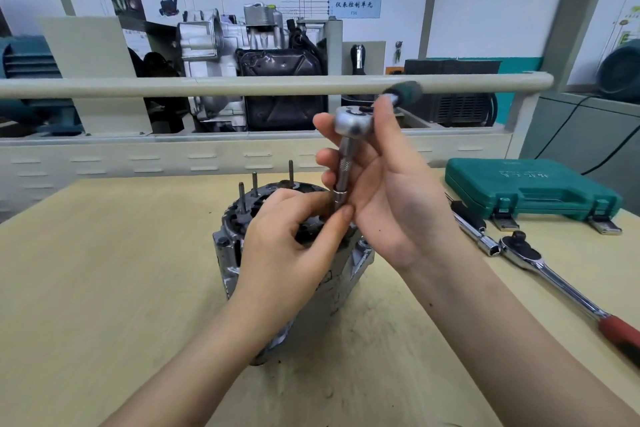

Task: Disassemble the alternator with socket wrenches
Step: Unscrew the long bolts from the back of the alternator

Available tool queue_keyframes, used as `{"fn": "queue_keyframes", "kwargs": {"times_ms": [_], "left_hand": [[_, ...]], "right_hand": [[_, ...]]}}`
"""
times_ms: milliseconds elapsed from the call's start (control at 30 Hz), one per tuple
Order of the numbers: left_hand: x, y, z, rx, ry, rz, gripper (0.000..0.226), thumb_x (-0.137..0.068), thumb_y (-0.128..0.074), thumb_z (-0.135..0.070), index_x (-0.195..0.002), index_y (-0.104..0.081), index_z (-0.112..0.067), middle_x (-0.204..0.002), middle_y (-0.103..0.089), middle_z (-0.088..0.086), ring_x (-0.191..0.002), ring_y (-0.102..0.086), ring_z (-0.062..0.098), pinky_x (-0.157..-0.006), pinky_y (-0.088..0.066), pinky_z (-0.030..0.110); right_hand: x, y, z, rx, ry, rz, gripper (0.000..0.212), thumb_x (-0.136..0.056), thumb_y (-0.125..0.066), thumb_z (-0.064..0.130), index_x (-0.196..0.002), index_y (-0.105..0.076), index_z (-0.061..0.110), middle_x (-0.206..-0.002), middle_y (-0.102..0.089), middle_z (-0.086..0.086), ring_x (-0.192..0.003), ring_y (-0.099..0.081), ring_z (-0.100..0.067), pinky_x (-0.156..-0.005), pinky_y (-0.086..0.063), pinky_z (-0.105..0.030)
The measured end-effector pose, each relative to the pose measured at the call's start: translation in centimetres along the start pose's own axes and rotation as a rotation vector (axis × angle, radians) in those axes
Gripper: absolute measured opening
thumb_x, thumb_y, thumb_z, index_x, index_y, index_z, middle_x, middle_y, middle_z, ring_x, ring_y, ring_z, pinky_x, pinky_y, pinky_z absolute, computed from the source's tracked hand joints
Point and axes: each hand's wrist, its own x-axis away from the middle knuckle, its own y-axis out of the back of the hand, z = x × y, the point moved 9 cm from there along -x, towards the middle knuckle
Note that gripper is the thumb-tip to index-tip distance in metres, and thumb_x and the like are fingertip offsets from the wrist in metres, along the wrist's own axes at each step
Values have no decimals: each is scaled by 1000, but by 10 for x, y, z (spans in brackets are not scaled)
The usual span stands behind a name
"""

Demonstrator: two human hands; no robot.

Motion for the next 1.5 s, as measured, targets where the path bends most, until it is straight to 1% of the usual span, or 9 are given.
{"fn": "queue_keyframes", "kwargs": {"times_ms": [133,500,733,800,933,1100,1233,1400,1500], "left_hand": [[0,1,0,-12,-3,-33,11,-76,-64,-22,-71,-64,-13,-69,-56,-7,-70,-49,5,-63,-37,10],[0,4,-2,-38,-20,-70,23,-74,-65,-28,-65,-45,-34,-63,-47,-17,-66,-44,-1,-61,-34,9],[1,-2,-3,7,-57,2,23,-79,-56,-34,-76,-65,-12,-74,-56,-13,-76,-50,5,-68,-38,11],[0,-1,-2,1,-49,2,10,-78,-64,-28,-70,-57,-25,-70,-54,-15,-73,-49,1,-66,-37,9],[-1,2,-3,-40,-49,-36,28,-75,-64,-26,-64,-42,-39,-63,-48,-16,-68,-45,-5,-63,-33,5],[0,4,-2,-22,-27,-57,28,-73,-65,-28,-63,-42,-39,-60,-46,-18,-66,-45,-4,-62,-33,6],[0,3,-1,-2,-31,-31,18,-74,-66,-34,-67,-49,-34,-66,-50,-16,-70,-47,-3,-65,-35,7],[1,-2,-1,14,-40,11,24,-77,-61,-34,-75,-64,-10,-72,-57,-3,-74,-50,4,-66,-38,11],[1,1,0,-20,-30,-22,12,-75,-64,-23,-69,-54,-22,-67,-53,-9,-70,-46,-2,-65,-35,6]], "right_hand": [[2,-4,0,19,11,21,40,-68,-49,46,-81,-62,11,-76,-71,5,-57,-61,-6,-53,-46,-17],[5,-1,1,37,23,-36,78,-62,-58,43,-123,-49,-6,-69,-64,3,-56,-57,-6,-53,-46,-19],[3,-3,1,17,19,10,38,-69,-48,47,-75,-65,14,-75,-70,5,-53,-55,-5,-53,-45,-17],[4,-4,1,32,10,11,44,-69,-48,48,-84,-64,9,-73,-69,7,-54,-55,-5,-54,-45,-16],[6,-4,3,38,24,1,66,-65,-54,43,-118,-50,2,-66,-65,7,-55,-56,-5,-54,-45,-17],[7,-1,8,18,77,-26,39,-59,-61,32,-87,-58,5,-71,-63,1,-56,-57,-6,-50,-45,-19],[7,-6,2,56,24,24,57,-66,-54,42,-108,-54,3,-66,-65,7,-55,-56,-5,-54,-46,-16],[3,-4,1,25,-4,22,39,-69,-48,47,-77,-65,13,-73,-69,5,-54,-55,-5,-54,-45,-16],[5,-6,0,49,0,26,49,-68,-49,47,-91,-63,6,-70,-68,7,-55,-55,-4,-55,-45,-16]]}}
